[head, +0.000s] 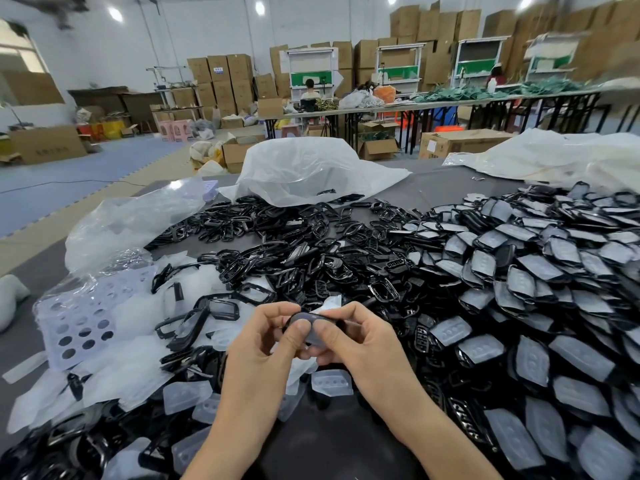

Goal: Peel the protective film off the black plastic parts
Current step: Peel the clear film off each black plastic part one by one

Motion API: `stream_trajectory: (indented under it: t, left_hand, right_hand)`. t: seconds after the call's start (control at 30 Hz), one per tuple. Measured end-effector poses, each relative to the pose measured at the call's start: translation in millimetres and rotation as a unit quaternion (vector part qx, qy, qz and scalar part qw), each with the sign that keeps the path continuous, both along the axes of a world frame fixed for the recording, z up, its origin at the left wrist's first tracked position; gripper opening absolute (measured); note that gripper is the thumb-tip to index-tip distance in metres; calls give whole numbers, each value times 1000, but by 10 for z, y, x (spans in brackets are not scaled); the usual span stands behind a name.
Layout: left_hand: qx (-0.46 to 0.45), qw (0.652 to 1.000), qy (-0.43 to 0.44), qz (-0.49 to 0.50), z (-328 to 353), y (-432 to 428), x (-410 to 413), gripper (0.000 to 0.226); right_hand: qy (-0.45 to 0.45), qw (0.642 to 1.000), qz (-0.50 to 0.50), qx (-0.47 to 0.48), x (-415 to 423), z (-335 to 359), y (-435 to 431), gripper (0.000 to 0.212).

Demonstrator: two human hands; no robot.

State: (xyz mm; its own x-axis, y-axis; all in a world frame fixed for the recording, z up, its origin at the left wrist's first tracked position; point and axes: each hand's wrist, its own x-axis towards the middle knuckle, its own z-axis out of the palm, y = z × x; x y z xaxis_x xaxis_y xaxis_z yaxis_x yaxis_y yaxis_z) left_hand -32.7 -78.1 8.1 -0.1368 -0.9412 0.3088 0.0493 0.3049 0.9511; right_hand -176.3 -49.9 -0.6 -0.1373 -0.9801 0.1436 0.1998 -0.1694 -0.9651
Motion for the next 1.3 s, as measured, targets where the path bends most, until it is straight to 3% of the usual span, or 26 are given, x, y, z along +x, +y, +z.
stream_trajectory:
  t: [0.1,0.33,0.43,0.63,0.87,1.0,1.07,1.17,1.3]
  left_hand:
    - [15,998,-2,-53,-15,-10,30,13]
    - [13,993,-72,-96,-20,-12,49,22]
    - [18,993,-79,-91,-31,-14,15,12]
    - [20,992,-83,-90,-37,-55,92,20]
    - [23,993,-99,-64,-34,-58,77,12]
    - [33,995,-74,-65,-2,-53,92,15]
    - [33,995,-70,-60,-2,-51,91,16]
    - [14,996,-75,-49,-15,-29,57,17]
    - [-3,996,-71,-49,-9,8,33,19]
  right_hand:
    - [-7,1000,-26,3,-37,16,8,2]
    - [4,1000,-9,-3,-12,34,35,6]
    - [18,1000,1,-9,-11,46,42,7]
    - [10,1000,-16,-10,-49,68,37,13]
    - [-8,1000,-6,7,-11,41,45,4]
    - [-7,1000,18,1,3,51,33,19]
    - [0,1000,25,-8,0,69,39,21]
    - [20,999,16,-24,-14,66,37,7]
    - [59,998,-16,-19,-32,17,10,13]
